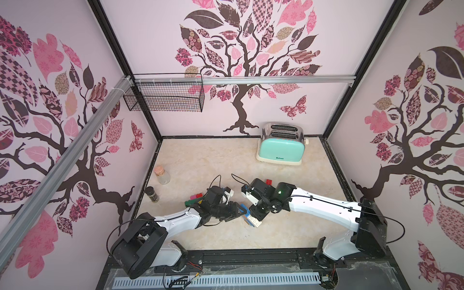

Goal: Assemble a heart with lego
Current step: Assemble the lego brick with the lego brick.

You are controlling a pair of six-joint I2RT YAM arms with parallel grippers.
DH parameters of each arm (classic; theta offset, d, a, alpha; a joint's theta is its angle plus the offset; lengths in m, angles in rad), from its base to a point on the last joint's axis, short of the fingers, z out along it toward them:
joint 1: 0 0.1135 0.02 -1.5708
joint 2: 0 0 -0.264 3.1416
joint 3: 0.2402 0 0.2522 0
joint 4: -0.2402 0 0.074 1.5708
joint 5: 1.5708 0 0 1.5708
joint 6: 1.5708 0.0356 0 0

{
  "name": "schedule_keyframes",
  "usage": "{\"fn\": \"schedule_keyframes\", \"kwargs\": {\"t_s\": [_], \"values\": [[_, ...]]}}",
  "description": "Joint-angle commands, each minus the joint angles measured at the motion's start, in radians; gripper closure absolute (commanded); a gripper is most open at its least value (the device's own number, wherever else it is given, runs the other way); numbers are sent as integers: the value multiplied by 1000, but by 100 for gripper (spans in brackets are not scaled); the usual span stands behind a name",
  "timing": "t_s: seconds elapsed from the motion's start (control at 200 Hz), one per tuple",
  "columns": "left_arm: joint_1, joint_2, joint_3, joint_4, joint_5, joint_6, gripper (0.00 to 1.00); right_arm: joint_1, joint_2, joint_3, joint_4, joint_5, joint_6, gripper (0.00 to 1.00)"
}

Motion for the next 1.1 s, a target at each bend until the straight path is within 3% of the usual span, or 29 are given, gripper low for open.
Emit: {"fn": "schedule_keyframes", "kwargs": {"t_s": [0.0,0.36,0.74,1.095], "values": [[-7,15,-25,-14,-23,-1,48,11,3,-11,2,-8,61,67],[-9,16,-32,-11,-26,-10,48,48,54,-17,22,13,94,67],[-10,7,-38,-26,-37,-15,49,130,139,27,-71,135,113,67],[-10,-11,-29,-51,-36,-12,49,136,155,-42,-59,103,93,63]]}}
